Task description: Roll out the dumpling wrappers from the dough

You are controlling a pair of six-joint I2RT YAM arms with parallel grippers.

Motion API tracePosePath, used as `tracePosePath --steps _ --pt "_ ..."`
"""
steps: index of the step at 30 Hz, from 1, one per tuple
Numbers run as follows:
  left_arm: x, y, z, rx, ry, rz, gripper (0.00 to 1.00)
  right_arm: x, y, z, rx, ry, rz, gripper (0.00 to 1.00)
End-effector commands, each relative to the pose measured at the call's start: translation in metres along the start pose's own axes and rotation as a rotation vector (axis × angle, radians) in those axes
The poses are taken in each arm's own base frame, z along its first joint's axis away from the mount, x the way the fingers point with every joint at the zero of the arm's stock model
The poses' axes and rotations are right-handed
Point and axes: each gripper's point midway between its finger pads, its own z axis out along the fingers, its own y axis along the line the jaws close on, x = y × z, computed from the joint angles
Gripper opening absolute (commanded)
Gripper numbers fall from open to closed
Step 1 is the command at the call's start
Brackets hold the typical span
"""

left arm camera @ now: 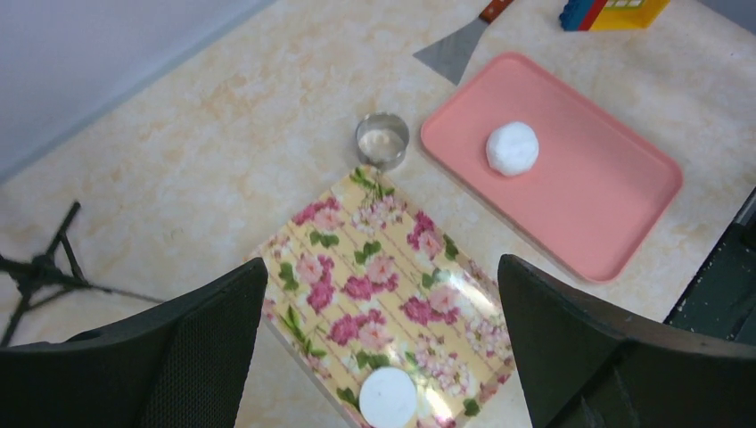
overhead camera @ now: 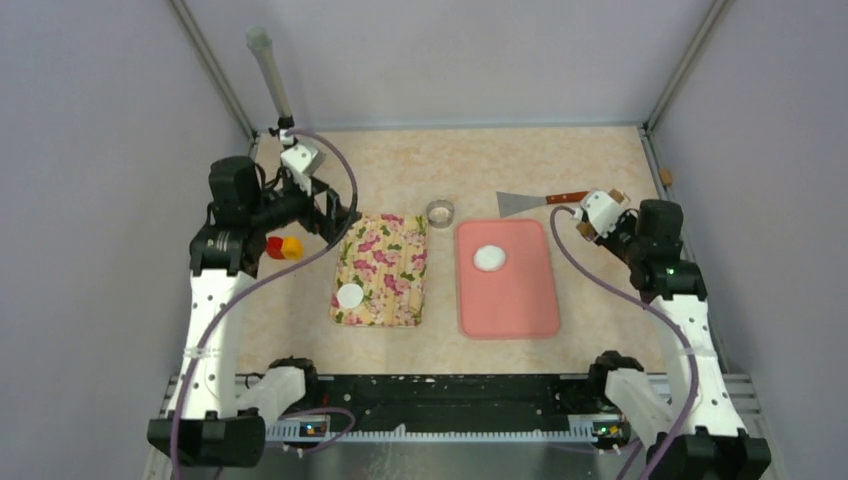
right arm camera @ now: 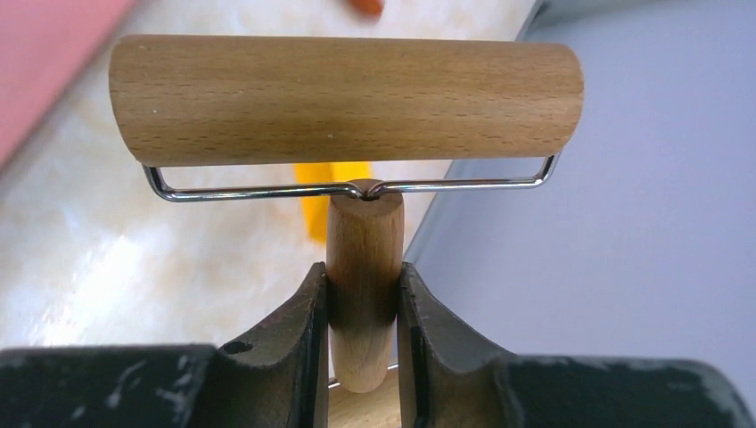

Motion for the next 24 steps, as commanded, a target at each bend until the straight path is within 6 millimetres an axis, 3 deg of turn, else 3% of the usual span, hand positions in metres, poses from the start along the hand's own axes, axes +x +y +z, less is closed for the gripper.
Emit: tracePosePath --steps 1,5,10,14,24 --pt "-0.077 -0.007 0.018 0.030 -0.097 0.095 0.99 -0.083 -0.008 -0.034 0.028 -0.313 -0.124 0.00" --pt "-0.115 -0.024 0.061 0.108 -0.094 0.072 0.99 -0.127 0.025 -0.030 0.025 -0.440 -0.339 0.00" --pt "-0.129 -0.055 0.128 0.274 -0.012 -0.015 0.99 -0.159 0.086 -0.017 -0.004 -0.609 -0.642 0.00" --pt "-0.113 -0.087 0.175 0.424 0.084 -0.113 0.99 -0.165 0.129 -0.020 -0.053 -0.810 -0.811 0.00" --pt "-0.033 -0.182 0.243 0.673 0.328 -0.238 0.99 -0.158 0.131 -0.014 0.334 -0.860 -1.102 0.00"
